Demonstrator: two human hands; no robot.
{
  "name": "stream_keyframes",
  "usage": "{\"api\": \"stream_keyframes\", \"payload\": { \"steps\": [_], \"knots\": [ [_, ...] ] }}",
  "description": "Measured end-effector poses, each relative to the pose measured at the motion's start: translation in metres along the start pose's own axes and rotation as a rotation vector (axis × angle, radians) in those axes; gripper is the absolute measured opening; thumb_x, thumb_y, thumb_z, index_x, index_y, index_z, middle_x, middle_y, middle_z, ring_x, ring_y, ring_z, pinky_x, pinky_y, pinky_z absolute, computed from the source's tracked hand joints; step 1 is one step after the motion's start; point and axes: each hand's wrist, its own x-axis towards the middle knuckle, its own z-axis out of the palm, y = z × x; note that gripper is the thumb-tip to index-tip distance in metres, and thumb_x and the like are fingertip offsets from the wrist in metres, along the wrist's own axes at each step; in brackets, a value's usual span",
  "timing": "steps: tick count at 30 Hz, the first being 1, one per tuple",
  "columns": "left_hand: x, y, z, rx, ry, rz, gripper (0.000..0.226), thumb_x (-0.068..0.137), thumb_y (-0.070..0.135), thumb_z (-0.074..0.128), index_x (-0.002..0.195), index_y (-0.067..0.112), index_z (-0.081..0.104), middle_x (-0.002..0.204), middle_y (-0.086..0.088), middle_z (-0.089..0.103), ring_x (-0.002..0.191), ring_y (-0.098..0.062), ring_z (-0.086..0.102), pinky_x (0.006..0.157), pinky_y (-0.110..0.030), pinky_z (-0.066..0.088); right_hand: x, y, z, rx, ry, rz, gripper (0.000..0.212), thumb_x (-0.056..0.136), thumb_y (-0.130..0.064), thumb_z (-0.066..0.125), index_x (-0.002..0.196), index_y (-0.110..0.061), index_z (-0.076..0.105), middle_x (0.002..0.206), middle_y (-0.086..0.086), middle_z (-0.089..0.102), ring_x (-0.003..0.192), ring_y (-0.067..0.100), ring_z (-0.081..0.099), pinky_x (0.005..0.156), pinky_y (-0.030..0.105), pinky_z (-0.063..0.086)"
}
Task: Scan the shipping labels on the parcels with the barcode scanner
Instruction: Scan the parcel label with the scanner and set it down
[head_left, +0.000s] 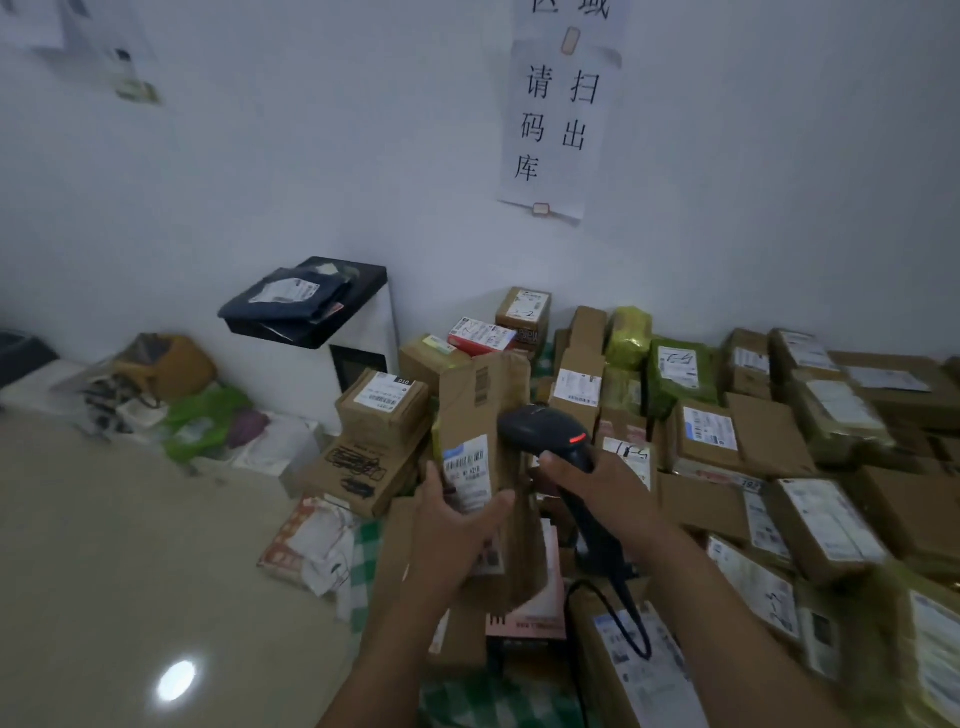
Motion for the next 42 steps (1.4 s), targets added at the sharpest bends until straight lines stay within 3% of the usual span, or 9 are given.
{"api": "stream_keyframes", "payload": {
  "steps": [1,3,10,13,17,22,27,31,42],
  "knots": [
    [-0.001,0.004,-0.003,-0.101,-0.017,-0.033,0.078,0.068,0.05,0.081,0.135,0.024,0.05,0.124,-0.002,0.064,0.102,-0.016,0.068,0.078,-0.031,0.057,0.0,-0.003,0.001,0.039,0.011,-0.003,0.01,0.091,-0.038,0.063,0.088,-0.028,0.063,0.08,-0.008,0.069,0.066,0.003,0.067,0.056,0.013,0.049],
    [-0.004,0.008,-0.01,-0.272,-0.093,-0.044,0.047,0.082,0.025,0.077,0.125,0.022,0.059,0.109,-0.002,0.073,0.091,-0.02,0.073,0.075,-0.036,0.059,0.002,-0.006,-0.002,0.093,0.061,-0.026,0.013,0.09,-0.04,0.064,0.089,-0.027,0.065,0.079,-0.006,0.07,0.075,0.011,0.069,0.061,0.019,0.049],
    [-0.005,0.005,-0.019,-0.509,-0.267,-0.013,0.08,0.071,0.015,0.079,0.14,0.039,0.046,0.124,-0.005,0.069,0.114,-0.032,0.065,0.095,-0.057,0.051,0.004,-0.01,-0.006,0.133,0.104,-0.126,0.007,0.09,-0.039,0.062,0.088,-0.033,0.064,0.083,-0.01,0.069,0.082,0.012,0.065,0.069,0.027,0.047],
    [0.0,0.005,-0.031,-0.475,-0.119,-0.025,0.095,0.061,0.011,0.089,0.139,0.042,0.045,0.119,-0.005,0.07,0.108,-0.03,0.068,0.086,-0.056,0.056,0.006,-0.013,-0.007,0.119,0.084,-0.126,0.005,0.09,-0.035,0.064,0.091,-0.03,0.066,0.082,-0.006,0.072,0.079,0.014,0.069,0.068,0.028,0.053],
    [0.005,0.007,-0.05,-0.248,0.193,-0.033,0.078,0.065,0.013,0.09,0.132,0.027,0.053,0.117,-0.001,0.07,0.099,-0.021,0.07,0.08,-0.049,0.06,0.006,-0.02,-0.007,-0.011,0.005,-0.171,0.01,0.09,-0.031,0.065,0.091,-0.021,0.065,0.079,0.006,0.073,0.066,0.025,0.07,0.067,0.043,0.059],
    [0.01,0.004,-0.075,-0.08,0.432,-0.011,0.085,0.059,0.027,0.093,0.132,0.017,0.051,0.123,-0.005,0.065,0.102,-0.025,0.067,0.082,-0.05,0.059,0.003,-0.026,-0.004,-0.195,-0.151,-0.171,0.021,0.092,-0.03,0.064,0.08,-0.013,0.062,0.049,0.0,0.063,0.04,0.012,0.054,0.048,0.025,0.047],
    [0.012,0.0,-0.082,-0.067,0.474,-0.033,0.107,0.047,0.043,0.093,0.14,0.021,0.044,0.13,-0.004,0.06,0.112,-0.028,0.062,0.087,-0.053,0.056,0.005,-0.029,0.0,-0.21,-0.272,-0.186,0.022,0.092,-0.029,0.064,0.091,-0.007,0.063,0.069,0.011,0.07,0.044,0.016,0.057,0.047,0.026,0.048],
    [0.02,-0.016,-0.085,-0.033,0.502,-0.022,0.117,0.033,0.059,0.085,0.137,0.027,0.044,0.129,-0.002,0.058,0.114,-0.026,0.06,0.087,-0.052,0.057,0.008,-0.028,-0.002,-0.212,-0.301,-0.164,0.022,0.093,-0.028,0.063,0.093,-0.006,0.062,0.07,0.012,0.07,0.047,0.019,0.058,0.048,0.028,0.049],
    [0.023,-0.018,-0.076,-0.054,0.495,-0.048,0.102,0.061,0.027,0.092,0.147,0.018,0.038,0.137,-0.009,0.053,0.121,-0.029,0.056,0.093,-0.05,0.054,0.02,-0.023,-0.009,-0.194,-0.378,-0.177,0.026,0.092,-0.034,0.062,0.095,-0.007,0.062,0.072,0.016,0.07,0.047,0.019,0.057,0.053,0.033,0.049]
  ]
}}
